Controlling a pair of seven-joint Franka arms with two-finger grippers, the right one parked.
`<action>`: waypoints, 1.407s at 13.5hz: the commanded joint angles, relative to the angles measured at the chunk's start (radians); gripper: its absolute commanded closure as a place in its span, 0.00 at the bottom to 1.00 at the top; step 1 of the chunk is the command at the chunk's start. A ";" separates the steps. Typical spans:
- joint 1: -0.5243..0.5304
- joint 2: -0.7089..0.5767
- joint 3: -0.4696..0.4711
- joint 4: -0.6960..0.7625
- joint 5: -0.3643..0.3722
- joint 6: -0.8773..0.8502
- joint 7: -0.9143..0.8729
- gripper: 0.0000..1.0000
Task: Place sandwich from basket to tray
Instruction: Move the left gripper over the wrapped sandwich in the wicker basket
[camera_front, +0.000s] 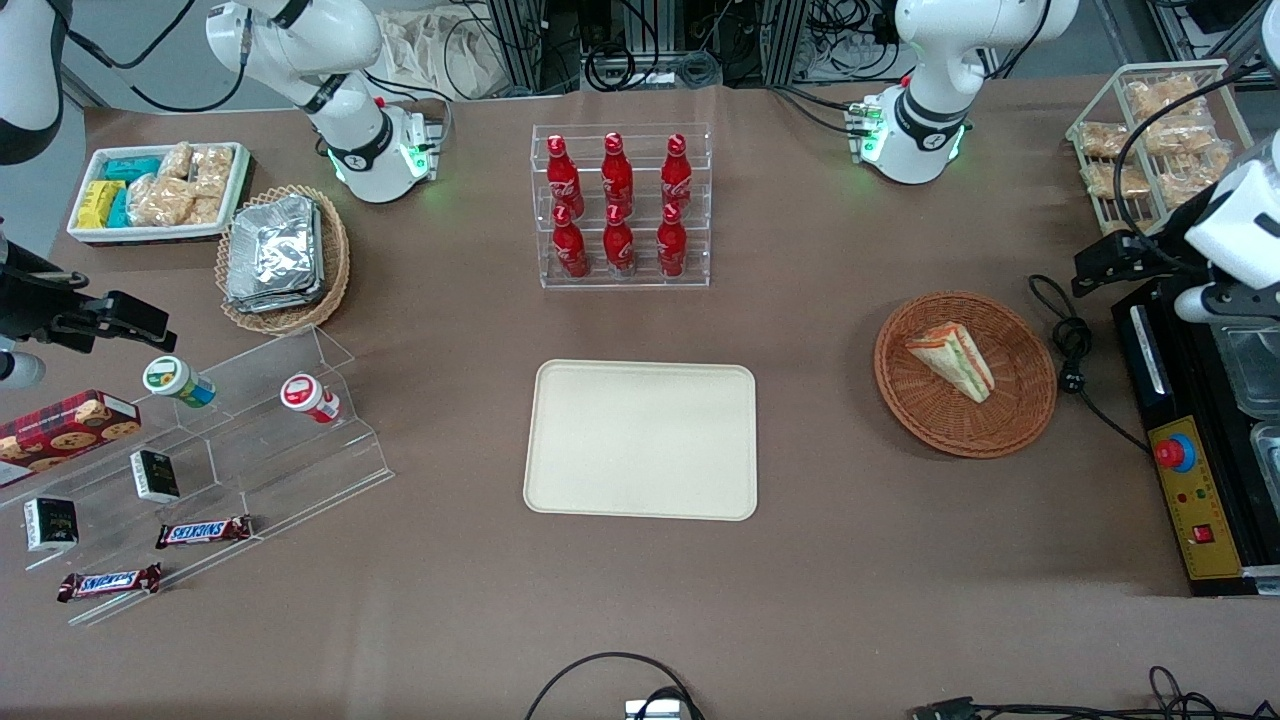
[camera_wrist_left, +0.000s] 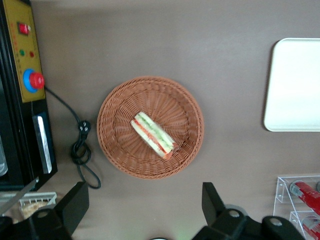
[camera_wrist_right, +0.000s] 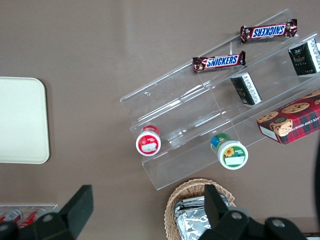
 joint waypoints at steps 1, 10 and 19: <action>0.001 -0.002 0.001 -0.062 0.022 0.019 -0.087 0.00; -0.008 -0.058 -0.004 -0.385 0.025 0.307 -0.392 0.00; -0.011 -0.101 -0.008 -0.704 0.037 0.657 -0.583 0.00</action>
